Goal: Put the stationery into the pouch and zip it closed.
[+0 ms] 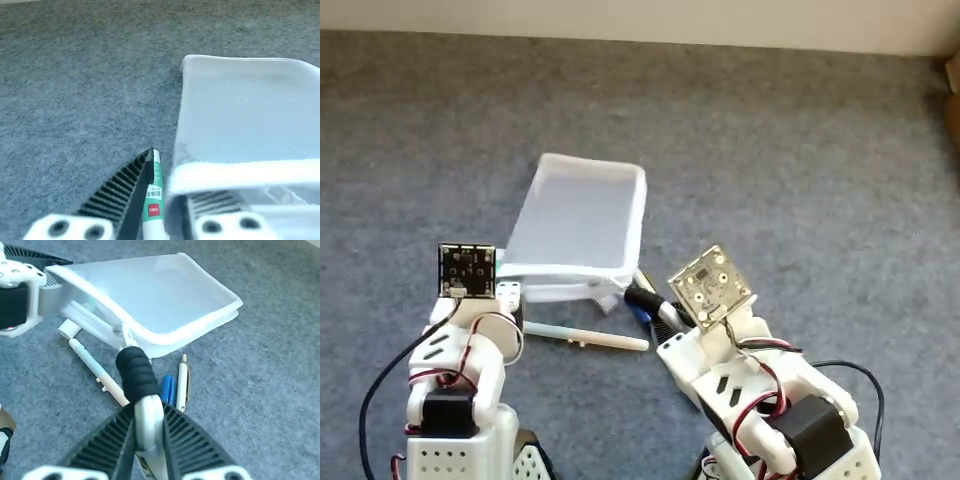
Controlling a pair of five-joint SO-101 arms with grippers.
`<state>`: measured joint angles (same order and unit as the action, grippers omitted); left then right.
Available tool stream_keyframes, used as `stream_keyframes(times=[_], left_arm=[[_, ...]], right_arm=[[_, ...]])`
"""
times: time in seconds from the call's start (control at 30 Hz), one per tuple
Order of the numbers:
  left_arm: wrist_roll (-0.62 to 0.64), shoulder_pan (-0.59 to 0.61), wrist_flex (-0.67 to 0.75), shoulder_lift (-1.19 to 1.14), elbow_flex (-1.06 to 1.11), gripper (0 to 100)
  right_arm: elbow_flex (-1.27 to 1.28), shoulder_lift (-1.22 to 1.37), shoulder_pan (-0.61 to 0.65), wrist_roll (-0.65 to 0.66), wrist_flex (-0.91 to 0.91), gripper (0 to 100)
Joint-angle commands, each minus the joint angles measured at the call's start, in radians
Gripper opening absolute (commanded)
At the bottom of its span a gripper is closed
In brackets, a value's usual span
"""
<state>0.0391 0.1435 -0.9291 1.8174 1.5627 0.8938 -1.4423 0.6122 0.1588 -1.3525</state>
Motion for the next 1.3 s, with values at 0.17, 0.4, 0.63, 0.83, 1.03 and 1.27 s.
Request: stream_keyframes(times=[0.17,0.4,0.63,0.83,1.03,1.27], left_arm=[[-0.054,0.016,-0.089,0.004,-0.124,1],[-0.054,0.117,-0.153,0.004,-0.182,1],[-0.026,0.205,-0.166,0.001,-0.206,1],[0.051,0.292,-0.176,0.002,-0.228,1],[0.084,0.355,-0.176,0.002,-0.231,1],[0.089,0.387,-0.176,0.001,-0.245,1]], right_arm=[[-0.002,-0.019,0.002,0.005,0.025,20.3],[0.177,-0.018,-0.001,0.009,0.197,22.6],[0.237,-0.013,-0.001,0.009,0.228,22.8],[0.237,-0.010,-0.001,0.009,0.225,22.8],[0.252,-0.010,-0.001,0.005,0.223,31.7],[0.269,-0.010,-0.001,0.006,0.232,32.2]])
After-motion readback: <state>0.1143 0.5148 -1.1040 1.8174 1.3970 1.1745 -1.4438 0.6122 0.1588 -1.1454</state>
